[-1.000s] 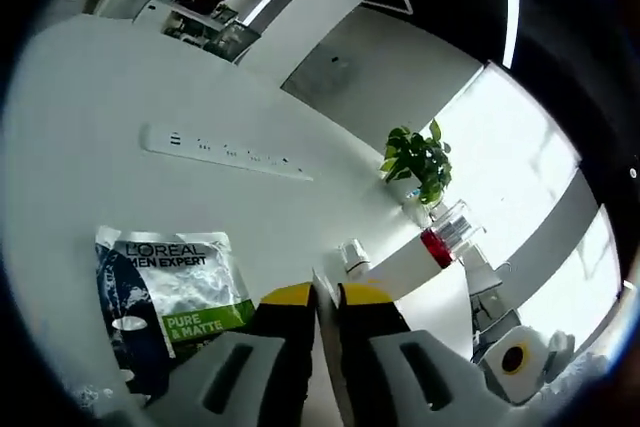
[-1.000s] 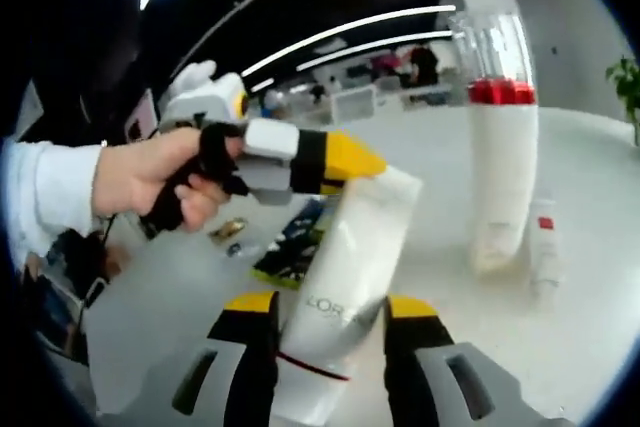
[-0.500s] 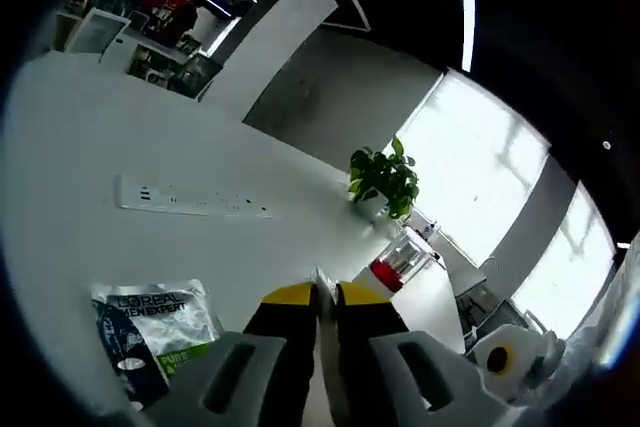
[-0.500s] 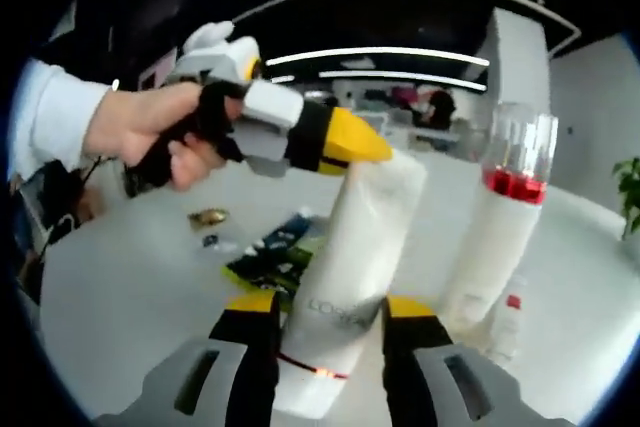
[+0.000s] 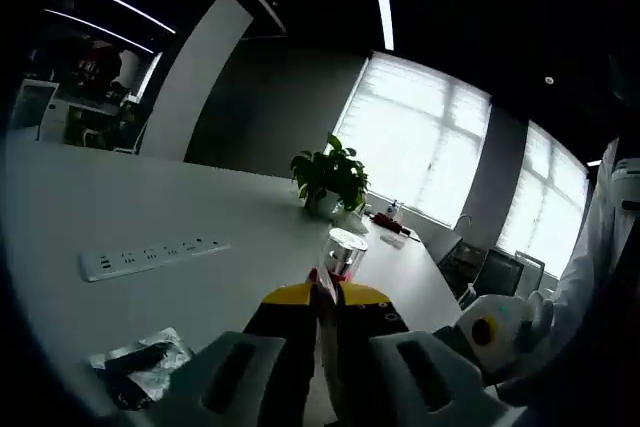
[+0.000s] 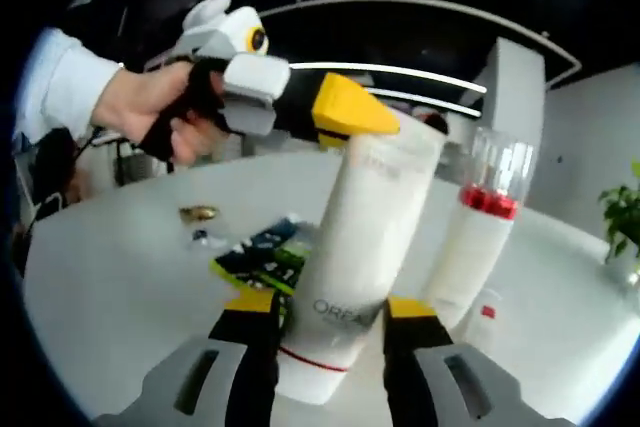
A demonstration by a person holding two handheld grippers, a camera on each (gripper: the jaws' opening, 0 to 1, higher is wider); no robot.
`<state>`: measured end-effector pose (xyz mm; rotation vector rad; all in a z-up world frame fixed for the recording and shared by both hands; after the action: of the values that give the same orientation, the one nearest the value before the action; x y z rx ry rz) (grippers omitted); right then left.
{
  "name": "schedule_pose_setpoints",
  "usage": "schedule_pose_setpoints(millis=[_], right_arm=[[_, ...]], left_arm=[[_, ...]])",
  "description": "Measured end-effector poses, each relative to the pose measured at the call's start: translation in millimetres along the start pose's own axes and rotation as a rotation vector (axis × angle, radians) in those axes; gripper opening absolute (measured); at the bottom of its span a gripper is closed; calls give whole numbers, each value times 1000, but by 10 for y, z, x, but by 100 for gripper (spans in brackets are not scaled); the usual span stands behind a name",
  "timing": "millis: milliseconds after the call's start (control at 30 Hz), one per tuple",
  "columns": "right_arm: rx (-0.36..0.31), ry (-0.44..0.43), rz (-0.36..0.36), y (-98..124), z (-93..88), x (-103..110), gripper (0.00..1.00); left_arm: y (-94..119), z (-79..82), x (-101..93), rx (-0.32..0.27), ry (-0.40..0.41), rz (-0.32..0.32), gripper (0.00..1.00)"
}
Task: Arrange the skincare products in the storage area until every visible bottle or jar stands upright without overlapping.
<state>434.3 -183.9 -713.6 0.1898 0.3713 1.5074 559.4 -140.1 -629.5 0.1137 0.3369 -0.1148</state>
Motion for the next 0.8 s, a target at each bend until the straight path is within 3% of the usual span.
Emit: schedule_pose_setpoints(millis=[67, 133, 200, 400, 433, 500, 633, 800], right_arm=[[14, 2, 11, 33, -35, 10, 33], [48, 0, 32, 79, -87, 16, 33], [35, -9, 38, 122, -121, 8, 33], [98, -15, 76, 205, -218, 73, 27], [84, -12, 70, 198, -213, 78, 26], [138, -42, 77, 217, -271, 99, 24], [129, 2, 49, 172, -259, 75, 24], [130, 38, 33, 12, -223, -2, 23]], left_arm=[[14, -8, -44, -10, 31, -23, 6], [24, -12, -90, -11, 2, -28, 6], [25, -4, -110, -9, -9, -37, 6], [26, -2, -185, -18, -41, -73, 6], [28, -4, -207, -22, -51, -88, 6], [34, -3, -224, -26, -59, -98, 6], [85, -12, -304, -35, -76, -120, 5], [130, 17, -251, -53, -72, -109, 5]])
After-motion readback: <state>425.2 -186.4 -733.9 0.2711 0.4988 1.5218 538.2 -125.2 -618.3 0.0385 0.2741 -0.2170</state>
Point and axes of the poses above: the point that each gripper's makers call its tool centre point, and the gripper's own axes: y roughly backward along the fingers, x roughly to its left, z roughly out of its top, the point moved 8 cm from there along y, roughly backward along the fingers, and after that the axes turned 2 degrees about z, right-handed, at the moved point
